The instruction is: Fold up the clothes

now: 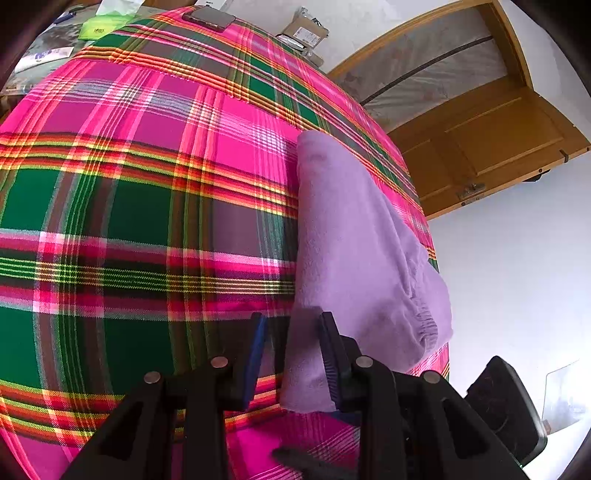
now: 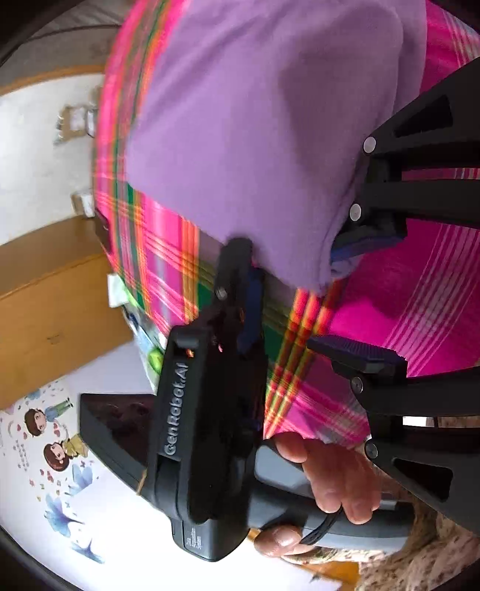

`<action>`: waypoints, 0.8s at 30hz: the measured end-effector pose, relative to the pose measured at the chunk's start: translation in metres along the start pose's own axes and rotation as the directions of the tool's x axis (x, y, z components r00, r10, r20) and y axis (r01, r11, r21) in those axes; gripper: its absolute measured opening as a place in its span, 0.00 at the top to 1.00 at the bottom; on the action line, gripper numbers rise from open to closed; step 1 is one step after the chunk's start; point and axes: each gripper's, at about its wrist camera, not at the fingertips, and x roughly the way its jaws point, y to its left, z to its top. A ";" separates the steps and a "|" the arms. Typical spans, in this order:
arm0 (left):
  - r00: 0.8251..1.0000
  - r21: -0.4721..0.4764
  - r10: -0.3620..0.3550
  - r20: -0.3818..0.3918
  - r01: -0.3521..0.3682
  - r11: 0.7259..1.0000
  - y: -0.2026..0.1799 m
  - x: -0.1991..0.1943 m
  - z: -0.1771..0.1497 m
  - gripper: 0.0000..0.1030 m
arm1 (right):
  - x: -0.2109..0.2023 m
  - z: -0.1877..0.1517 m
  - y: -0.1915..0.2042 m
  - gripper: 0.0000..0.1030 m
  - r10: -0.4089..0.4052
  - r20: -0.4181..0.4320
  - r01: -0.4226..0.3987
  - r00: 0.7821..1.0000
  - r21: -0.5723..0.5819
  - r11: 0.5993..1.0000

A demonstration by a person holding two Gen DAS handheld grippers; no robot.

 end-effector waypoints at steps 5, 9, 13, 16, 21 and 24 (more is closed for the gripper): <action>1.000 -0.006 -0.004 -0.004 0.004 1.000 0.004 0.000 0.001 0.71 | 0.001 -0.001 0.001 0.57 0.048 -0.011 -0.048 0.999 0.008 0.999; 1.000 -0.001 -0.004 -0.008 0.004 1.000 0.004 -0.002 0.005 0.71 | 0.000 -0.003 0.002 0.57 0.093 -0.037 -0.092 0.995 0.028 0.995; 1.000 -0.003 -0.001 0.002 0.001 1.000 0.005 -0.003 0.008 0.71 | -0.013 -0.005 0.003 0.57 0.081 -0.018 -0.080 0.997 0.024 0.996; 1.000 0.004 0.000 0.000 0.000 1.000 0.004 -0.002 0.009 0.71 | -0.023 -0.010 0.000 0.57 0.083 -0.018 -0.082 0.996 0.033 0.996; 1.000 0.006 -0.010 -0.023 0.010 1.000 0.005 0.000 0.006 0.71 | -0.032 -0.016 -0.010 0.57 0.064 -0.005 -0.063 0.998 0.085 0.994; 0.998 0.011 -0.033 -0.051 0.033 0.999 0.005 0.005 0.005 0.70 | -0.035 -0.011 -0.017 0.57 0.034 0.020 -0.036 0.999 0.093 0.995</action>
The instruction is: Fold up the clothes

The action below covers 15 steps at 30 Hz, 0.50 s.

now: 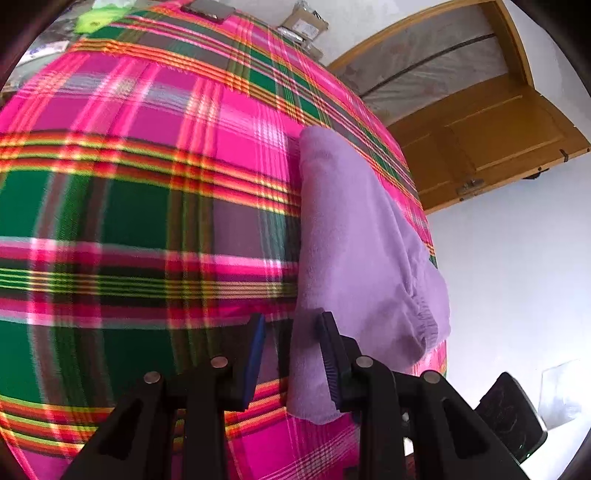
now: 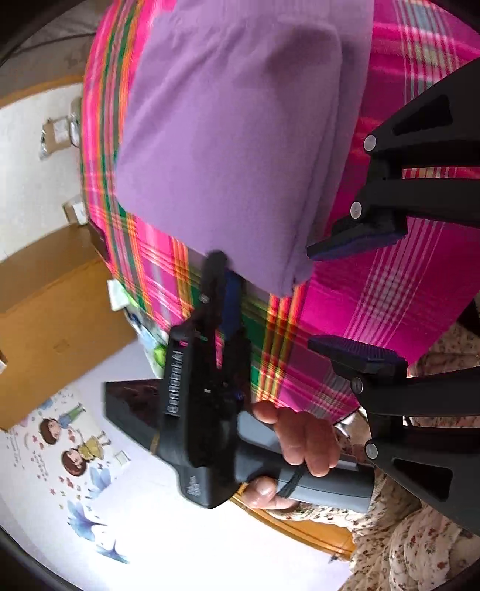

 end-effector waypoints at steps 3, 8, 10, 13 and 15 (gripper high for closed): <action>1.000 0.020 -0.003 -0.021 0.003 1.000 -0.005 0.003 0.000 0.70 | -0.006 0.002 0.001 0.57 -0.020 0.030 0.021 0.999 -0.010 1.000; 0.996 0.017 -0.042 -0.081 0.044 0.999 -0.006 0.012 0.003 0.80 | -0.007 0.005 0.016 0.57 -0.103 0.072 0.110 0.992 -0.107 0.988; 0.995 0.021 -0.044 -0.088 0.046 0.999 -0.008 0.011 0.004 0.83 | -0.007 0.006 0.026 0.57 -0.194 0.114 0.214 0.974 -0.199 0.956; 0.994 0.030 -0.058 -0.094 0.061 0.998 -0.013 0.005 0.007 0.84 | 0.007 0.008 0.032 0.53 -0.257 0.124 0.283 0.958 -0.282 0.917; 0.993 0.031 -0.060 -0.102 0.064 0.997 -0.016 0.004 0.008 0.84 | 0.020 0.010 0.034 0.51 -0.261 0.102 0.280 0.960 -0.302 0.911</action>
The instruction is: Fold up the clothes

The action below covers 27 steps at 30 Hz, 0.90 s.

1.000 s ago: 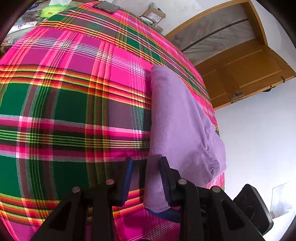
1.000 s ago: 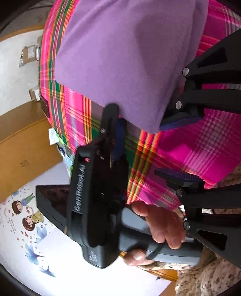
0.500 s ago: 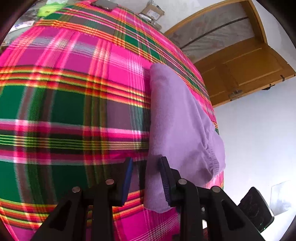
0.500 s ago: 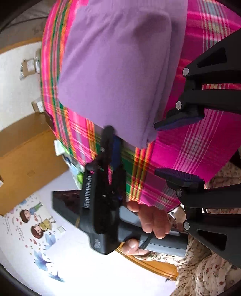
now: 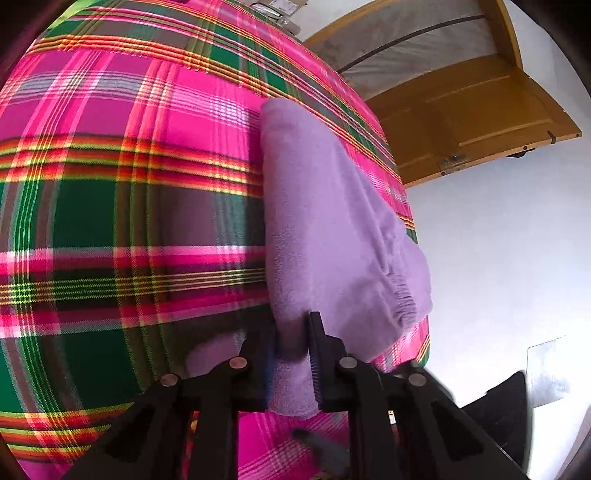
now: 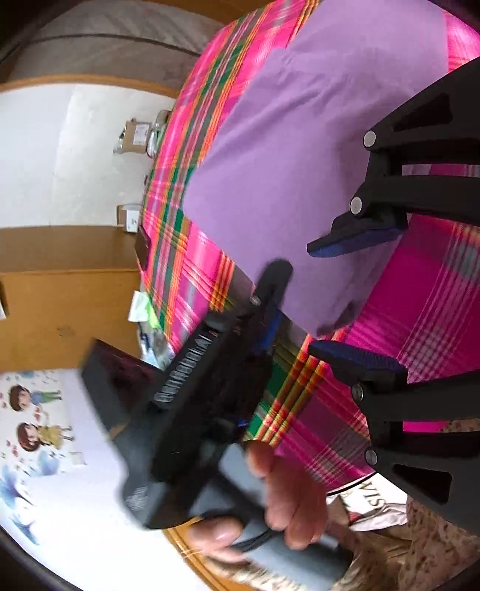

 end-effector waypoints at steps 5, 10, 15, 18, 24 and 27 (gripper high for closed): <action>1.000 0.004 -0.004 -0.016 0.004 1.000 -0.007 0.000 0.000 0.85 | 0.009 -0.004 0.017 0.47 -0.068 0.018 0.070 0.997 -0.075 0.995; 0.999 -0.019 -0.030 -0.022 0.030 0.999 -0.003 -0.003 0.001 0.86 | 0.026 -0.003 0.023 0.47 -0.225 -0.007 0.223 0.974 -0.109 0.969; 0.999 -0.013 -0.027 -0.030 0.026 1.000 0.000 -0.004 0.003 0.87 | 0.031 -0.003 0.019 0.57 -0.261 -0.025 0.257 0.965 -0.097 0.961; 1.000 -0.017 -0.006 -0.017 0.006 1.000 -0.001 -0.001 0.008 0.75 | 0.032 -0.002 0.015 0.72 -0.277 -0.025 0.274 0.960 -0.079 0.958; 1.000 -0.012 0.009 0.023 -0.009 1.000 -0.001 0.000 0.024 0.65 | 0.028 -0.001 0.006 0.83 -0.256 -0.022 0.255 0.966 -0.044 0.966; 0.999 -0.046 0.033 0.023 -0.031 0.998 0.002 0.008 0.039 0.65 | 0.026 -0.001 0.003 0.83 -0.236 -0.016 0.236 0.972 -0.031 0.971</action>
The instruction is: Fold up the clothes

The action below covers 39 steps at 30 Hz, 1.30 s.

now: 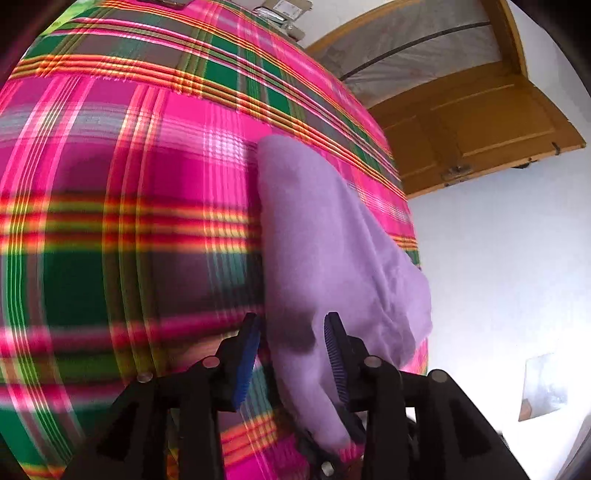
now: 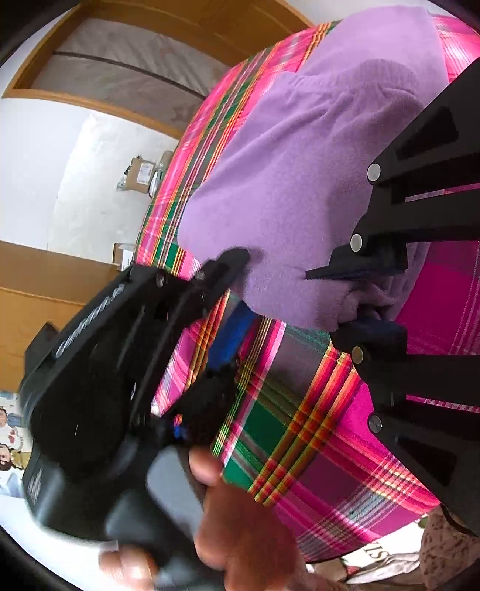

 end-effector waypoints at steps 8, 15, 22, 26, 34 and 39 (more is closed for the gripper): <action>0.998 -0.042 -0.051 -0.021 0.050 0.998 -0.003 0.021 0.045 0.65 | -0.002 0.002 -0.005 0.84 0.045 0.024 -0.045 0.999 0.030 0.999; 0.997 -0.054 -0.068 -0.030 0.066 0.996 -0.011 0.036 0.060 0.80 | -0.004 0.001 -0.009 0.84 0.059 0.022 -0.060 0.998 0.044 0.997; 0.996 -0.050 -0.085 0.032 0.086 0.995 -0.007 0.023 0.058 0.88 | -0.005 0.010 -0.002 0.86 0.075 0.017 -0.075 0.997 0.036 0.997; 0.995 -0.039 -0.068 0.067 0.071 0.997 -0.005 0.009 0.059 0.88 | -0.011 0.017 0.008 0.86 0.098 0.032 -0.098 0.995 0.004 0.995; 0.992 -0.057 -0.001 0.123 0.008 0.998 0.028 -0.036 0.048 0.88 | -0.009 0.035 0.039 0.86 0.223 0.028 -0.221 0.974 -0.065 0.973; 0.988 -0.098 0.043 0.151 -0.028 0.995 0.054 -0.062 0.039 0.88 | -0.004 0.047 0.064 0.86 0.316 0.004 -0.314 0.949 -0.106 0.943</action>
